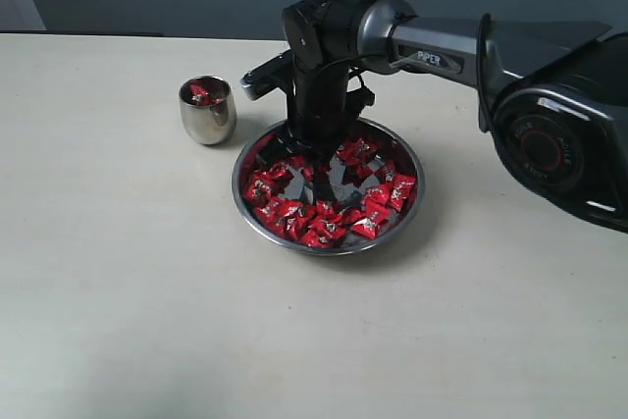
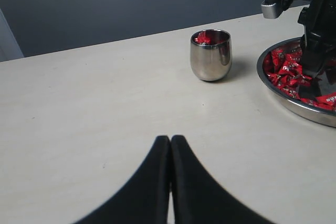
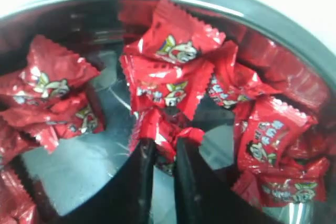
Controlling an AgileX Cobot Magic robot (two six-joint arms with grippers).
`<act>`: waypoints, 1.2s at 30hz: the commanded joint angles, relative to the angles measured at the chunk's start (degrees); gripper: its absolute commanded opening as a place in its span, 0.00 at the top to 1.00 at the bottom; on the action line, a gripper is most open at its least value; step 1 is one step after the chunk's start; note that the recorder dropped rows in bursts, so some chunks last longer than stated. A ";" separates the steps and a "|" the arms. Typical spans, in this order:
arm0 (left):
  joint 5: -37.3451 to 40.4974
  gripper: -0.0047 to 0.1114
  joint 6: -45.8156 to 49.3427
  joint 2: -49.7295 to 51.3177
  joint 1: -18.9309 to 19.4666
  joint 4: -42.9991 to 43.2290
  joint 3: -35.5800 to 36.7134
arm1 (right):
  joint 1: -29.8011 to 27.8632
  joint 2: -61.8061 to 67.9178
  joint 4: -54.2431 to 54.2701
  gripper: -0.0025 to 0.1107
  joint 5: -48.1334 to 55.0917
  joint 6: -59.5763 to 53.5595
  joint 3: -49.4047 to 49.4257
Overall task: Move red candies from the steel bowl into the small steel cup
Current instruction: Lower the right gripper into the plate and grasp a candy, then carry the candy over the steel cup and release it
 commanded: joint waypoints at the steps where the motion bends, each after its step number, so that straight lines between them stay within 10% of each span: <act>1: -0.54 0.96 -0.31 -0.25 -0.17 -0.07 -0.06 | -0.28 -1.08 -0.10 0.98 0.73 0.32 0.01; 28: -0.54 0.96 -0.31 -0.25 -0.17 -0.07 -0.06 | -0.17 -2.43 37.39 0.98 -37.14 -20.16 -0.21; 36: -0.54 0.96 -0.31 -0.25 -0.17 -0.07 -0.06 | -0.17 -1.15 39.33 0.73 -37.25 -20.43 -0.21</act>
